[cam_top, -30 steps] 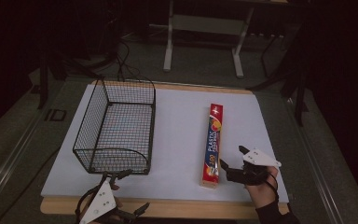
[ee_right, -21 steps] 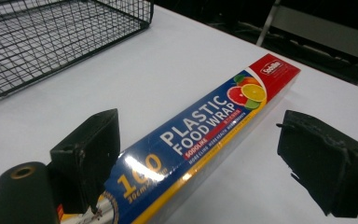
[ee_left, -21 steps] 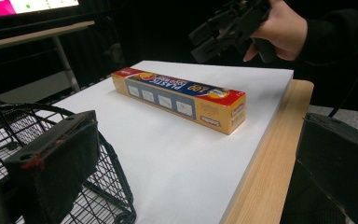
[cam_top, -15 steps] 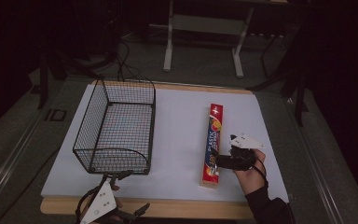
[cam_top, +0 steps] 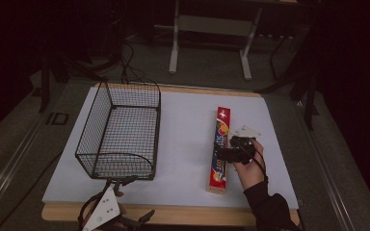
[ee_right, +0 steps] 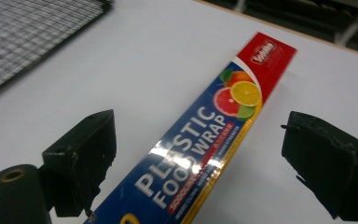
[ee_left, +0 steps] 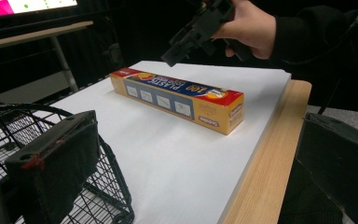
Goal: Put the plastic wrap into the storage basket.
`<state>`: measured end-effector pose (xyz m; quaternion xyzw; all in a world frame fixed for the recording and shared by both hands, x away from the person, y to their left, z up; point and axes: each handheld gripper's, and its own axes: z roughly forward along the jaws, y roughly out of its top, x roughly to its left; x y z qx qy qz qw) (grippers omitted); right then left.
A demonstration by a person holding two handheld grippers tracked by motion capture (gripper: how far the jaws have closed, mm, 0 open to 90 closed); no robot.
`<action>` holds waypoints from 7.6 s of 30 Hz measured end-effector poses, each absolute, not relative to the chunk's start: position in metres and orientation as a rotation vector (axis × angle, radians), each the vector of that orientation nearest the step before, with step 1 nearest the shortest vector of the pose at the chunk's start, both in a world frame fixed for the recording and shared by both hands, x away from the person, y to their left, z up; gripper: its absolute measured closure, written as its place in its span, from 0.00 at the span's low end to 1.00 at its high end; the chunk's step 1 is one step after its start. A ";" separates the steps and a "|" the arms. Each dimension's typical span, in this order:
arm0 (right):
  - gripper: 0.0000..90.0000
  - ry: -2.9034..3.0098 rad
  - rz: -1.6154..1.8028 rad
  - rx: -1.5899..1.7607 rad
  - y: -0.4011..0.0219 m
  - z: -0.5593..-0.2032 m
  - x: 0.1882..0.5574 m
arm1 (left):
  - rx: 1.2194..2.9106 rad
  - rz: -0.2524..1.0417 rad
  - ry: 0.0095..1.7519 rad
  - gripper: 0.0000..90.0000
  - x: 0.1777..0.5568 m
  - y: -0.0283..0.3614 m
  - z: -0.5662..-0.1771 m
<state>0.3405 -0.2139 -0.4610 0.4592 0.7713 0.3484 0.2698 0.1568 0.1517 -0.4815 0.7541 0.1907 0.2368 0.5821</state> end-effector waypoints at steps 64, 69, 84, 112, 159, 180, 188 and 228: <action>0.33 2.135 0.340 2.157 -0.191 -0.494 0.461 | 1.767 0.551 0.435 0.00 0.155 0.152 -0.481; 0.33 2.150 0.294 2.146 -0.187 -0.498 0.462 | 1.771 0.554 0.437 0.00 0.156 0.152 -0.481; 0.43 2.163 0.278 2.155 -0.176 -0.476 0.467 | 1.770 0.556 0.441 0.00 0.156 0.152 -0.482; 0.44 2.265 0.684 1.667 -0.158 -0.369 0.446 | 1.774 0.553 0.441 0.00 0.157 0.151 -0.482; 0.44 2.347 0.994 1.185 0.006 -0.265 0.421 | 1.803 0.489 0.367 0.00 0.151 0.147 -0.484; 0.44 2.350 1.088 1.113 0.090 -0.303 0.414 | 1.809 0.474 0.353 0.00 0.149 0.146 -0.484; 0.44 2.355 1.034 1.197 0.098 -0.342 0.422 | 1.811 0.469 0.350 0.00 0.149 0.146 -0.484; 0.43 2.508 0.789 1.368 0.118 -0.430 0.440 | 1.797 0.494 0.375 0.00 0.150 0.149 -0.483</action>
